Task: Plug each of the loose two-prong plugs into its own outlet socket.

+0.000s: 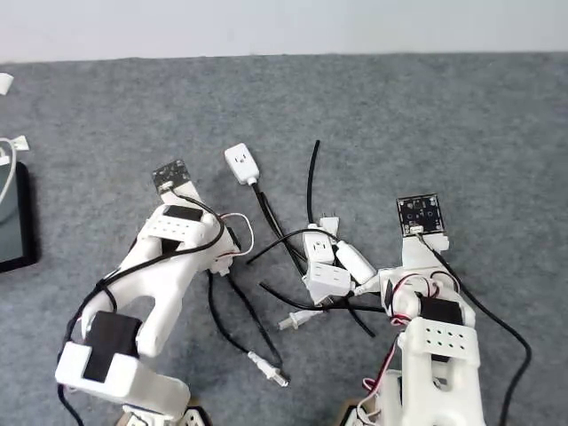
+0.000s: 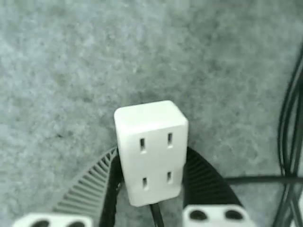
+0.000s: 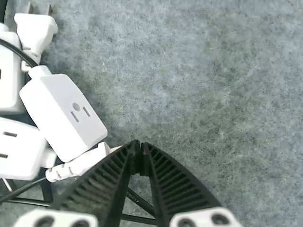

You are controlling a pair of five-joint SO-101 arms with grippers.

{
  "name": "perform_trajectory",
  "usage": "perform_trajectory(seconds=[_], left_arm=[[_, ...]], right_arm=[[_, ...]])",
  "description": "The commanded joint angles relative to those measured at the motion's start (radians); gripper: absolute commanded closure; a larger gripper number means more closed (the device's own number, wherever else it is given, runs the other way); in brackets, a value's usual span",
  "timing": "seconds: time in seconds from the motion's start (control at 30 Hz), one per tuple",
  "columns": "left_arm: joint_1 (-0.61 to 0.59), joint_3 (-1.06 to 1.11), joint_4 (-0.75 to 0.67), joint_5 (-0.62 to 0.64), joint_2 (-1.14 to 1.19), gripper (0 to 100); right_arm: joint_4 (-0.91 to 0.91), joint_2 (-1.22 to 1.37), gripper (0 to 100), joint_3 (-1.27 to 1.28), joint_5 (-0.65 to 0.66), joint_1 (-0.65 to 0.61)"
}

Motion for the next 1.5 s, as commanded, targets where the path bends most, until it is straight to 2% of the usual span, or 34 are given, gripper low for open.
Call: perform_trajectory(seconds=[0.0, 0.1, 0.23, 0.37, 0.5, 0.63, 0.73, 0.93, 1.03, 1.13, 1.27, 1.33, 1.47], left_arm=[[0.057, 0.022, 0.046, -0.086, -0.132, 99], [0.095, 0.068, 0.069, -0.176, -0.245, 99], [0.101, 0.116, 0.172, -0.281, -0.411, 99], [-0.015, 0.151, 0.236, -0.279, -0.559, 99], [-0.129, 0.206, 0.249, -0.282, -0.694, 99], [-0.155, 0.338, 0.299, -0.347, -0.806, 99], [-0.153, 0.447, 0.287, -0.37, -0.891, 99], [-0.146, 0.611, 0.224, -0.405, -1.049, 99], [-0.146, 0.664, 0.176, -0.422, -1.085, 99], [-0.149, 0.676, 0.135, -0.446, -1.071, 99], [-0.153, 0.673, 0.074, -0.476, -1.0, 99], [-0.153, 0.664, 0.051, -0.474, -0.945, 99], [-0.155, 0.616, 0.046, -0.474, -0.841, 99]], right_arm=[[-0.022, 0.004, 98.7, -0.005, 0.011, -0.008], [-0.021, 0.004, 98.7, -0.005, 0.011, -0.008], [-0.015, -0.002, 98.7, -0.005, 0.011, -0.008], [0.01, -0.005, 98.9, -0.012, 0.011, -0.019], [0.102, -0.005, 98.7, -0.069, 0.021, -0.111], [0.346, -0.005, 98.7, -0.218, 0.181, -0.248], [0.472, -0.005, 98.7, -0.287, 0.302, -0.38], [0.633, -0.002, 98.7, -0.365, 0.362, -0.762], [0.693, 0.005, 98.7, -0.393, 0.334, -0.975], [0.662, 0.005, 98.7, -0.394, 0.204, -1.155], [0.585, 0.012, 98.0, -0.394, 0.051, -1.331], [0.547, 0.05, 94.5, -0.394, -0.029, -1.38], [0.437, 0.225, 87.9, -0.388, -0.121, -1.337]])
